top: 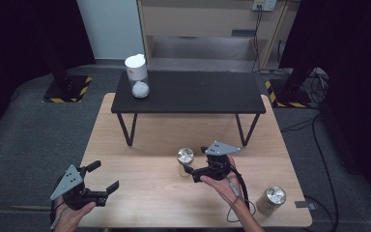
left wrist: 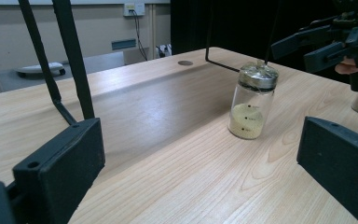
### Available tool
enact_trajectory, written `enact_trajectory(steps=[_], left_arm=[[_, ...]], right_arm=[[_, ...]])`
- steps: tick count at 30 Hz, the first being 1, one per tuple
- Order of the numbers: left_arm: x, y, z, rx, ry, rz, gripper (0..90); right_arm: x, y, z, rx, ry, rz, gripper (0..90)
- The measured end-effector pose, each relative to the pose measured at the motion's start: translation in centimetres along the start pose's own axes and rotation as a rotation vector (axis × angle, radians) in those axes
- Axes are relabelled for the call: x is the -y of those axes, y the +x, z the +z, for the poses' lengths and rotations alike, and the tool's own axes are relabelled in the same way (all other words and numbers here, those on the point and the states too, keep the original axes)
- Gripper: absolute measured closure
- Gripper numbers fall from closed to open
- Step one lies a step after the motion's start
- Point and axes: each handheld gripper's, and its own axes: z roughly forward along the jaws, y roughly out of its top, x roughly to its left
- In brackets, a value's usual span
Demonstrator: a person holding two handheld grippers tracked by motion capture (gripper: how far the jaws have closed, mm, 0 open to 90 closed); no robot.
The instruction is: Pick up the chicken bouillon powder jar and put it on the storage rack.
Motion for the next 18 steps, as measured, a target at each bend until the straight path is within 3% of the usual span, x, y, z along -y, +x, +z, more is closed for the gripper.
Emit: enact_trajectory(steps=[18], left_arm=[[-0.1, 0.0, 0.0, -0.001, 0.005, 0.002, 0.0]], right_arm=[[0.0, -0.1, 3.2, 0.009, 0.034, -0.007, 7.1]])
